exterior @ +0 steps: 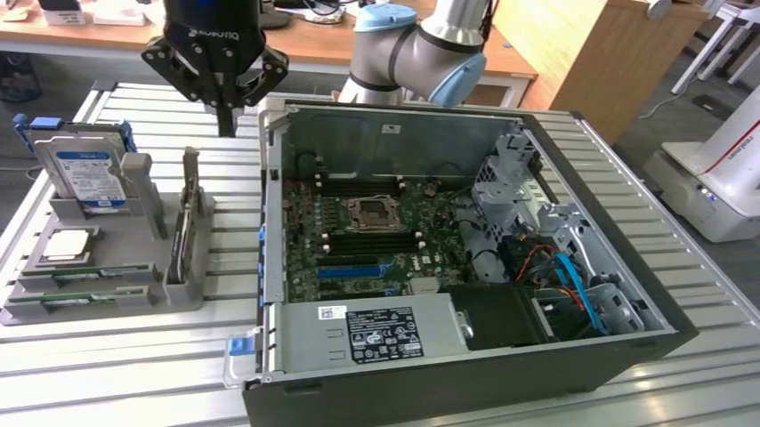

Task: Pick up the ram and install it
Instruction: 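Reach for the ram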

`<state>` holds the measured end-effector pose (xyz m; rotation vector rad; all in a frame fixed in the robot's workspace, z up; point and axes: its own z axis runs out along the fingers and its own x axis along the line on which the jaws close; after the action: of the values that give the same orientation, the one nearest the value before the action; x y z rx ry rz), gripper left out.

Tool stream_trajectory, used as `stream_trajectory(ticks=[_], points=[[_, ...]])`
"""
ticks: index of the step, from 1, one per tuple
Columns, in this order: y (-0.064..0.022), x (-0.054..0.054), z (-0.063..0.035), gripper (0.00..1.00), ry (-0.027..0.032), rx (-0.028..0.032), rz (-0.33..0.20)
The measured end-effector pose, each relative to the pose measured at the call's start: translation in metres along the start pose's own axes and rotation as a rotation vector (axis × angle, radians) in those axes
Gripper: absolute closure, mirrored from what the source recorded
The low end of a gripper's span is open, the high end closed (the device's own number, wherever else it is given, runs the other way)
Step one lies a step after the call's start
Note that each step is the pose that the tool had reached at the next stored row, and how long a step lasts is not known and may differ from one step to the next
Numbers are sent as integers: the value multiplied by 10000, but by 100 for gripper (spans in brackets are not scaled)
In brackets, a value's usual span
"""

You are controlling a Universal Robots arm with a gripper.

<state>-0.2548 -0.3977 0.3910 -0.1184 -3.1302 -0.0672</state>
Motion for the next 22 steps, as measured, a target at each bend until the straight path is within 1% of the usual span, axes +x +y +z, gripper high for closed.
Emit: stream_trajectory(ticks=[22], points=[[-30,444,9,89,122,9,5]])
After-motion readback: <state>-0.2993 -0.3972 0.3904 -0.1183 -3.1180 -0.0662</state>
